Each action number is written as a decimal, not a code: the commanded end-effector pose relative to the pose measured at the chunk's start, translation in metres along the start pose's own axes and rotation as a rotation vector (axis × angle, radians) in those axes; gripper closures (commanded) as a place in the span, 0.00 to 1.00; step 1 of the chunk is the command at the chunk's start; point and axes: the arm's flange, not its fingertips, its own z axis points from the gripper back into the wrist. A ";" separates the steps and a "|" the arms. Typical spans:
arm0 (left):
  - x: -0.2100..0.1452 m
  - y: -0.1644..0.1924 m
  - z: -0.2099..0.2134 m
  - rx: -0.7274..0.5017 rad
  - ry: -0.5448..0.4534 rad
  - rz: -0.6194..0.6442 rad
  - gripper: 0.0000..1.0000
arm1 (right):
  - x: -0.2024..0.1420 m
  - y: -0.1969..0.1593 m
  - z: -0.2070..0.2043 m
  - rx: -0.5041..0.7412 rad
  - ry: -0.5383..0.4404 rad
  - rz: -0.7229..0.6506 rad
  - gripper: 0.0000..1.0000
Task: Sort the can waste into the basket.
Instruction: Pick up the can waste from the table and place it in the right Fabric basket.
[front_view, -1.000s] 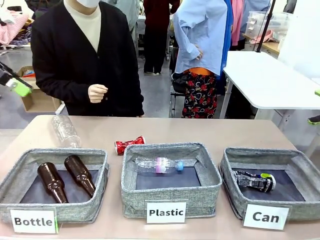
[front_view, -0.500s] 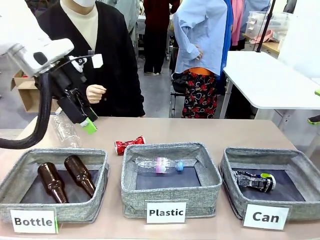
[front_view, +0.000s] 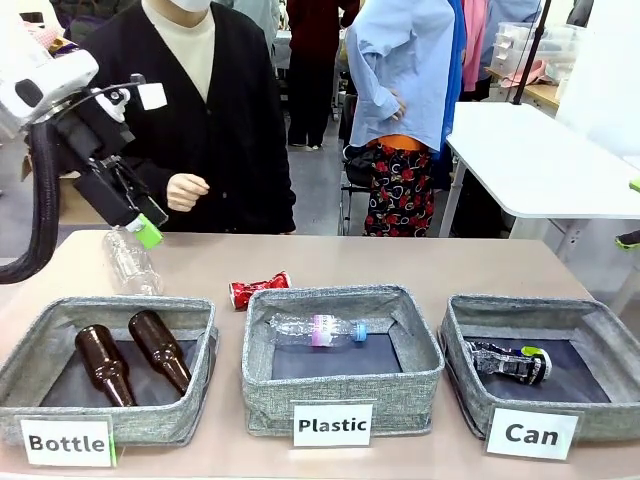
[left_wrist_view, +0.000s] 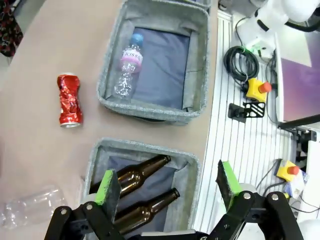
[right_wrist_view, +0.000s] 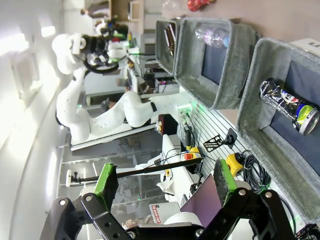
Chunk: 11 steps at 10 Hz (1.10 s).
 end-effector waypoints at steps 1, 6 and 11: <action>0.015 0.013 -0.010 -0.006 0.024 -0.123 0.00 | -0.001 0.001 0.003 0.000 0.014 0.015 0.00; 0.096 0.062 -0.052 -0.024 0.218 -0.307 0.00 | -0.001 0.001 0.003 0.000 0.014 0.015 0.00; -0.102 0.012 0.122 -0.027 -0.272 -0.224 0.00 | -0.001 0.001 0.003 0.000 0.014 0.015 0.00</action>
